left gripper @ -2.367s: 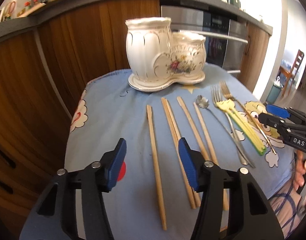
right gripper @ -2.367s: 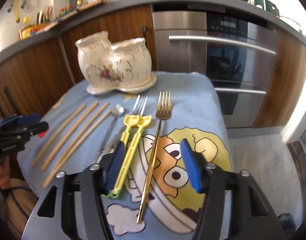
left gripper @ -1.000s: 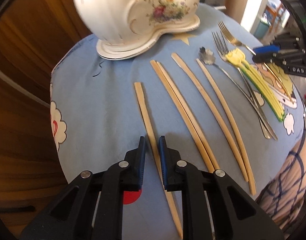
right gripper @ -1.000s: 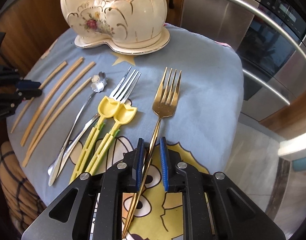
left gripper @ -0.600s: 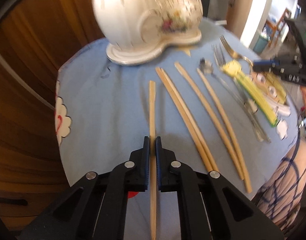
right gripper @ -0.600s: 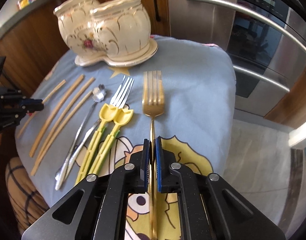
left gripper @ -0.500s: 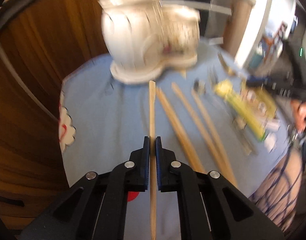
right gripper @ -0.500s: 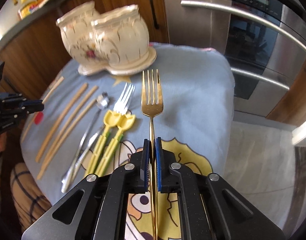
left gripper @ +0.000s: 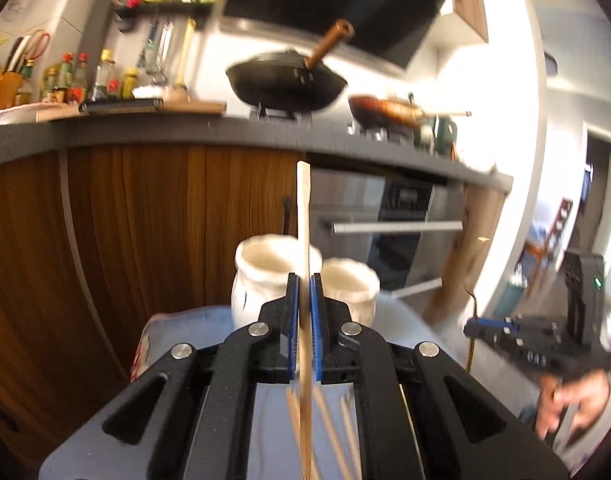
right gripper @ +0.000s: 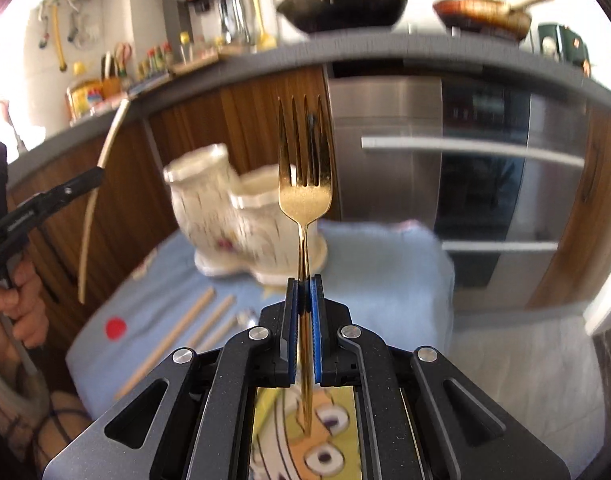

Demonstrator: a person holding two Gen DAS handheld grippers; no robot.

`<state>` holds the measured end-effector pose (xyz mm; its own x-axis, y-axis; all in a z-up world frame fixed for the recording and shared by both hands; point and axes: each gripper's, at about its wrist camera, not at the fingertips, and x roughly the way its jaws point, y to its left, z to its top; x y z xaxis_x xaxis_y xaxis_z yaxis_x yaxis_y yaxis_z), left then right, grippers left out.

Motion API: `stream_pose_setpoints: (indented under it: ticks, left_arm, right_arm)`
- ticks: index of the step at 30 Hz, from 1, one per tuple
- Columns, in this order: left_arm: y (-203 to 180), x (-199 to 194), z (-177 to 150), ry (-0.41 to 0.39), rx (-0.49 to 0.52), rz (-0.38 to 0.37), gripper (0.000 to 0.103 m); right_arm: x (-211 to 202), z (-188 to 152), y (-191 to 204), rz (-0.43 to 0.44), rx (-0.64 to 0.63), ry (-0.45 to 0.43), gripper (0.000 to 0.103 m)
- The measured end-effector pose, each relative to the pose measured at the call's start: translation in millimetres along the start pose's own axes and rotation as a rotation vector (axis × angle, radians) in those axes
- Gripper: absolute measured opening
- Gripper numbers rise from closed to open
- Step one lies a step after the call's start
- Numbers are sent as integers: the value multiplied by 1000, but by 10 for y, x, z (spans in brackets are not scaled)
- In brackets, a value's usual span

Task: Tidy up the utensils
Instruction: 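Lift the chopstick and gold fork and carry both toward the porcelain holder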

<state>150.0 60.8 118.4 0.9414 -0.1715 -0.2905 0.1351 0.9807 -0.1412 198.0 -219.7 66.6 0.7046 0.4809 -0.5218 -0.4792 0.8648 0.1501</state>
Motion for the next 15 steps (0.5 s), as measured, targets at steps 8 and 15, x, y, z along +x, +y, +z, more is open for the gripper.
stream_pose_setpoints:
  ticks: [8,15]
  left_arm:
    - [-14,91,330,-206,-67,0,6]
    - [106,350,560,-312,-107,18,6]
  right_arm:
    - [-79,485,156,-5,11,-208,7]
    - [63,847,236,56,49,-323,7]
